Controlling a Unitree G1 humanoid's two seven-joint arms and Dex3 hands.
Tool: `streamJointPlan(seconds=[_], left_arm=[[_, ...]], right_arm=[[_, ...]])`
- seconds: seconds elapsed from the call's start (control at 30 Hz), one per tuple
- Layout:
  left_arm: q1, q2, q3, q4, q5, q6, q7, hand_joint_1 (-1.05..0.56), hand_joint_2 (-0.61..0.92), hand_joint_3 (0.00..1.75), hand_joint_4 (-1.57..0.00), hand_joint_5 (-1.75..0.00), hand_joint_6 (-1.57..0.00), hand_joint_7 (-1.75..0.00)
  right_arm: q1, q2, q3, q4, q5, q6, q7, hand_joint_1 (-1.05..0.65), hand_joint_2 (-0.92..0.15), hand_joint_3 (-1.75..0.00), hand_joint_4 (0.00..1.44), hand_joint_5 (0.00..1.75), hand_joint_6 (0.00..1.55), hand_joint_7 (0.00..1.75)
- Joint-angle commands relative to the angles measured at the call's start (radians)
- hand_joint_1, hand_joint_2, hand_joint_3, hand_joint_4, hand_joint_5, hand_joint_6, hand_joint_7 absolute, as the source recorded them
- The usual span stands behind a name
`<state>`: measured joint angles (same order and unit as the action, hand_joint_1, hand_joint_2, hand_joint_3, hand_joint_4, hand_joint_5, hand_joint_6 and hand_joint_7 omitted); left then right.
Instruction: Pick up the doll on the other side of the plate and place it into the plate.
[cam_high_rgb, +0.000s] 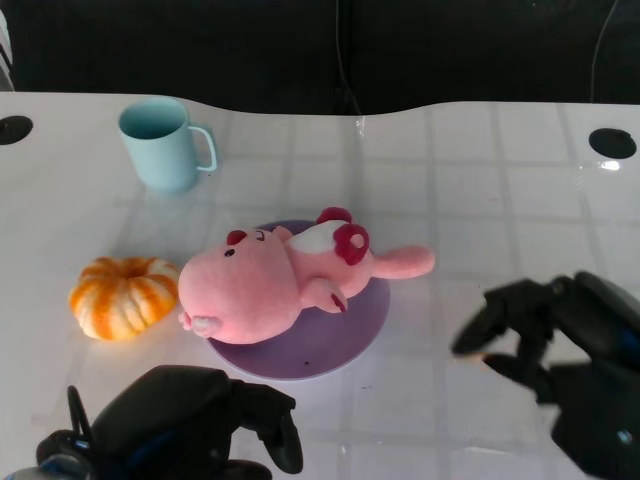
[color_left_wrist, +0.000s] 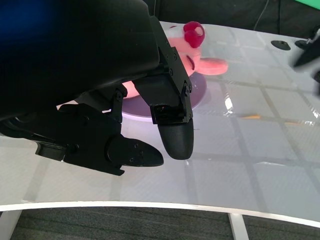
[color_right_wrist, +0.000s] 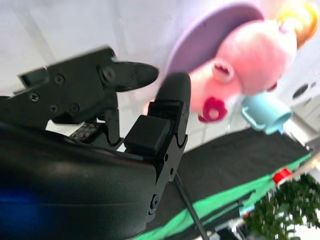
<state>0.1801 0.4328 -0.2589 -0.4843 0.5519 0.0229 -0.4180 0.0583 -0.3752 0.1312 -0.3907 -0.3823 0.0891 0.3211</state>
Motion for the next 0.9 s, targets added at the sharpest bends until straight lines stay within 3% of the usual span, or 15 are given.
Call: streamJointPlan(seconds=[0.03, 0.2, 0.6, 0.9], left_arm=[[0.007, 0.027, 0.020, 0.000, -0.009, -0.010, -0.005, -0.22, 0.92, 0.23, -0.73, -1.35, -0.87, -0.74], [0.016, 0.044, 0.041, -0.002, -0.024, -0.022, -0.007, -0.22, 0.92, 0.22, -0.73, -1.36, -0.86, -0.75], [0.046, 0.043, 0.045, -0.016, -0.023, -0.038, -0.005, -0.22, 0.92, 0.23, -0.71, -1.39, -0.86, -0.76], [0.037, 0.042, 0.038, -0.017, -0.019, -0.024, -0.008, -0.22, 0.92, 0.24, -0.72, -1.33, -0.85, -0.76]], right_arm=[[0.067, -0.062, -0.023, -0.122, -0.023, 0.010, 0.042, -0.06, -0.39, -1.21, 0.88, 1.61, 0.87, 1.16], [0.132, -0.062, -0.023, -0.232, -0.036, 0.070, 0.070, -0.06, -0.42, -1.18, 0.87, 1.73, 0.87, 1.23], [0.145, -0.056, -0.003, -0.123, -0.054, 0.073, 0.048, -0.06, -0.43, -1.18, 0.82, 1.71, 0.81, 1.32], [0.120, -0.057, 0.003, -0.069, -0.058, 0.057, 0.042, -0.06, -0.45, -1.13, 0.82, 1.69, 0.82, 1.27]])
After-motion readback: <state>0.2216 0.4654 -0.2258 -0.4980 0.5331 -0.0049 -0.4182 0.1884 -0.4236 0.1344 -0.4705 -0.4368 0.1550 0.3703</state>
